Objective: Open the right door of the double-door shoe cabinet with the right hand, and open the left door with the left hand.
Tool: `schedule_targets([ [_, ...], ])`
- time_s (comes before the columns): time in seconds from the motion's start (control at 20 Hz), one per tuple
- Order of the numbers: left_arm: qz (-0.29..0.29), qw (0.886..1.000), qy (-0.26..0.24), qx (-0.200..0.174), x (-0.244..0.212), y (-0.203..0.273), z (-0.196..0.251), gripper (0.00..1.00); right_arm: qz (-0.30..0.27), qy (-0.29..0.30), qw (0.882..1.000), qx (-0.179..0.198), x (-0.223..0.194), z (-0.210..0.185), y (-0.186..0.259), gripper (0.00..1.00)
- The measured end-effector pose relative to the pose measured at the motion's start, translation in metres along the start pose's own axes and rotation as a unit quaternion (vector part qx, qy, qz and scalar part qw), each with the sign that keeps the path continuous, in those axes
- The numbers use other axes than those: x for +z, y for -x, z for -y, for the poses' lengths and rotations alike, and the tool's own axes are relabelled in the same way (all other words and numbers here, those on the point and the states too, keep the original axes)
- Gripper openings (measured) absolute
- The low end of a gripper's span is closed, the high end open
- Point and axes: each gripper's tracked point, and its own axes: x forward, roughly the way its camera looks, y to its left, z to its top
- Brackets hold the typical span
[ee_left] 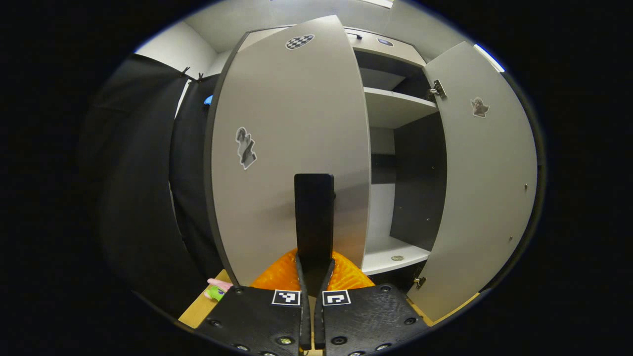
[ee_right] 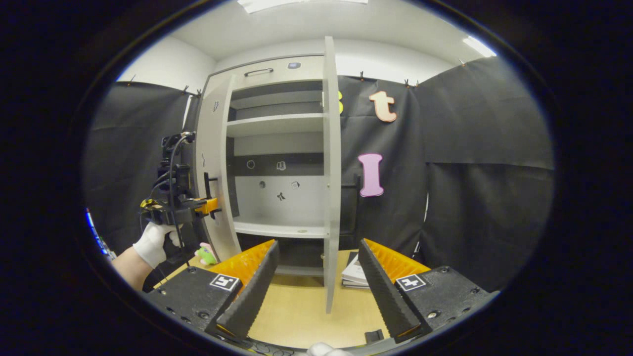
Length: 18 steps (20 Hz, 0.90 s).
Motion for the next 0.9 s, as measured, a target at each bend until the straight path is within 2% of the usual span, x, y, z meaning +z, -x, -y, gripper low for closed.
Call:
schedule_targets([
  [0.6, 0.003, 0.999, -0.002, 0.043, -0.004, 0.045, -0.047, 0.01, 0.001, 0.000, 0.998, 0.058, -0.004, -0.049, 0.000, 1.00],
  [0.9, 0.009, 0.999, -0.010, 0.043, -0.004, 0.052, -0.062, 0.01, 0.001, -0.003, 0.997, 0.072, -0.005, -0.067, -0.005, 1.00],
])
